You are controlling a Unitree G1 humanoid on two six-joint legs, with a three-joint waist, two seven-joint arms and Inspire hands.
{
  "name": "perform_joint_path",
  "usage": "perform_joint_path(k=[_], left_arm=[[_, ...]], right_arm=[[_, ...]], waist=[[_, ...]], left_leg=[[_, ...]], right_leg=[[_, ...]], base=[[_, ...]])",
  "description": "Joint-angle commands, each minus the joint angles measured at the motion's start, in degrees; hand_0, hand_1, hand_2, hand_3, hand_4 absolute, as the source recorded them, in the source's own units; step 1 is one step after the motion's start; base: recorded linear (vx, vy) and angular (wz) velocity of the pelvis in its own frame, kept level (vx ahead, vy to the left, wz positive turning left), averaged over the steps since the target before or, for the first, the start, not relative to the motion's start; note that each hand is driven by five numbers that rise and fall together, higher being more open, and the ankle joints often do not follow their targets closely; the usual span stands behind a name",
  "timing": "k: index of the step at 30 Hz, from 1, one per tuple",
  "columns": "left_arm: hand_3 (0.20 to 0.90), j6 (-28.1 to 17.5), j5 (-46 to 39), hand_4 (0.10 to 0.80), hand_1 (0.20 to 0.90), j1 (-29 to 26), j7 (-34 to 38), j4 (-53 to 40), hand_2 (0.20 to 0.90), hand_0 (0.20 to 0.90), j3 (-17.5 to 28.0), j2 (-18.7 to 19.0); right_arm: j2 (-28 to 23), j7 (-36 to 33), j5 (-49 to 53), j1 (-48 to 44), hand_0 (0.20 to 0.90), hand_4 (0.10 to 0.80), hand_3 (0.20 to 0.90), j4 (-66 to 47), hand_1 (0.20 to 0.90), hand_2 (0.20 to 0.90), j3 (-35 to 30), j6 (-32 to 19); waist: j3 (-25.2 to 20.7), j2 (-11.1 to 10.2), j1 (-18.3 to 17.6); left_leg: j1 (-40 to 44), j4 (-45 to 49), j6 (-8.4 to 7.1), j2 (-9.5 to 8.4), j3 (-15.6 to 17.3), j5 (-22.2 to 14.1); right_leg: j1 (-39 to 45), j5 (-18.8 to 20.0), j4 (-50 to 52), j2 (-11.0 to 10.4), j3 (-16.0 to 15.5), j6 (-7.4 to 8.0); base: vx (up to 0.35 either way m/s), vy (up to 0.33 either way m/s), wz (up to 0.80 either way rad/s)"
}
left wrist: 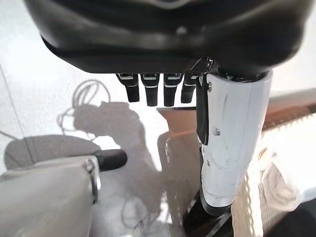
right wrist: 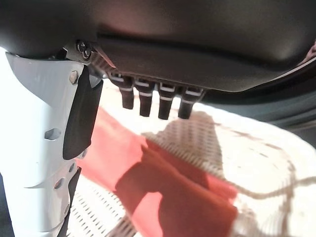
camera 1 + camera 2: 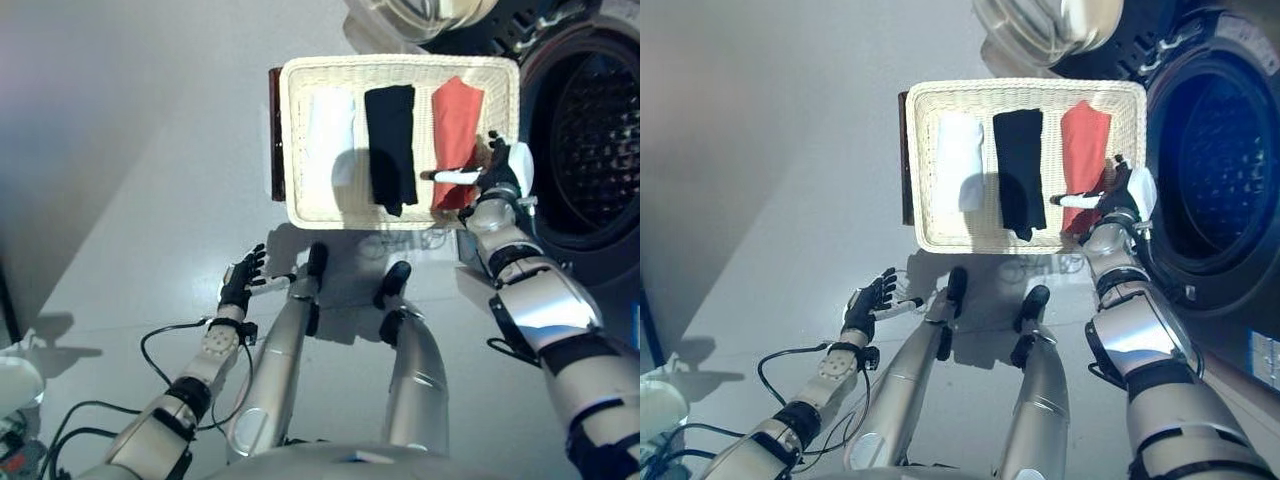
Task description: Pick up the clothes and place them into the washing machine
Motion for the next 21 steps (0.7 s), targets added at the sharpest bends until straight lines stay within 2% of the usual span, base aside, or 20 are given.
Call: perform_joint_path(k=[1, 5, 10, 11, 12, 14, 15, 16, 21], left_arm=[[0.900, -4.27, -1.15, 0.800, 0.900, 1.63, 1.99, -7.45, 0.900, 0.900, -0.16, 1.52], [0.900, -4.92, -1.34, 0.800, 0.900, 1.57, 2.57, -12.54, 0.900, 0.900, -0.16, 2.38], [0.900, -4.66, -1.73, 0.800, 0.900, 1.04, 2.83, -13.64, 0.900, 0.900, -0.88, 2.07], [0.900, -4.42, -1.47, 0.800, 0.900, 0.95, 2.94, -13.85, 0.900, 0.900, -1.21, 1.83], [0.900, -4.32, -1.57, 0.800, 0.900, 1.07, 3.01, -13.89, 0.900, 0.900, -1.22, 1.73], [0.900, -4.14, -1.66, 0.800, 0.900, 1.61, 3.22, -13.84, 0.900, 0.900, -1.38, 1.41], [0.900, -4.00, -1.70, 0.800, 0.900, 1.80, 3.38, -13.86, 0.900, 0.900, -1.45, 1.32], [0.900, -3.99, -1.70, 0.800, 0.900, 1.80, 3.39, -13.87, 0.900, 0.900, -1.45, 1.31], [0.900, -3.79, -1.67, 0.800, 0.900, 2.08, 4.25, -10.09, 0.900, 0.900, -2.01, 0.64]], right_arm=[[-6.89, -3.80, -0.03, -6.95, 0.900, 0.800, 0.900, 0.26, 0.900, 0.900, 4.06, -1.65], [-9.02, -3.69, 0.50, -8.88, 0.900, 0.800, 0.900, 0.69, 0.900, 0.900, 4.81, -1.57], [-10.24, -4.23, -0.55, -12.15, 0.900, 0.800, 0.900, 2.27, 0.900, 0.900, 6.41, -0.16], [-10.34, -4.21, -1.02, -12.56, 0.744, 0.688, 0.744, 3.02, 0.744, 0.744, 6.44, 0.31], [-10.67, -4.24, -1.55, -12.81, 0.543, 0.545, 0.543, 3.50, 0.543, 0.543, 6.53, 0.91], [-10.84, -4.30, -2.40, -12.86, 0.458, 0.484, 0.458, 3.89, 0.458, 0.458, 6.53, 1.50], [-10.71, -4.43, -2.65, -12.96, 0.345, 0.404, 0.345, 4.00, 0.345, 0.345, 6.54, 1.70], [-10.72, -4.43, -2.65, -12.96, 0.200, 0.300, 0.200, 4.00, 0.200, 0.200, 6.54, 1.71], [-8.79, -5.03, -3.79, -11.92, 0.200, 0.300, 0.200, 3.92, 0.200, 0.200, 6.09, 2.10]], waist=[[0.26, 2.11, -0.04], [1.01, 3.25, 0.74], [1.90, 4.30, 1.66], [2.14, 4.72, 1.87], [2.36, 5.10, 2.04], [2.58, 5.47, 2.19], [2.77, 5.69, 2.33], [2.74, 5.68, 2.33], [2.80, 6.15, 2.25]], left_leg=[[-2.38, 2.79, -5.43, -1.11, -1.51, -5.08], [-4.63, 3.17, -5.37, -1.55, -1.64, -4.94], [-6.63, 2.29, -5.29, -1.99, -1.92, -4.19], [-6.98, 2.05, -5.31, -2.00, -1.88, -3.99], [-7.34, 1.95, -5.35, -2.12, -1.86, -3.70], [-7.64, 1.59, -5.35, -2.19, -1.72, -3.42], [-7.93, 1.74, -5.27, -2.31, -1.71, -3.35], [-7.97, 1.76, -5.27, -2.31, -1.70, -3.36], [-8.27, 2.02, -5.07, -2.39, -1.27, -3.12]], right_leg=[[5.57, -3.54, -3.32, -0.34, 3.00, 2.99], [3.19, -3.47, -2.20, -0.99, 3.01, 3.09], [0.49, -3.33, -1.78, -1.61, 3.39, 3.20], [0.07, -3.34, -1.81, -1.75, 3.40, 3.21], [-0.44, -3.29, -1.70, -1.83, 3.48, 3.20], [-1.07, -3.30, -1.50, -1.85, 3.70, 3.19], [-1.53, -3.28, -1.13, -1.86, 3.84, 3.14], [-1.58, -3.30, -1.10, -1.86, 3.86, 3.14], [-2.47, -2.88, -0.33, -2.09, 4.10, 3.21]], base=[[0.020, 0.018, 0.07], [0.029, 0.039, 0.08], [0.024, 0.029, 0.12], [0.019, 0.040, 0.09], [0.009, 0.037, 0.08], [0.003, 0.042, 0.09], [-0.001, 0.033, 0.02], [0.002, 0.046, 0.00], [0.002, 0.031, -0.04]])
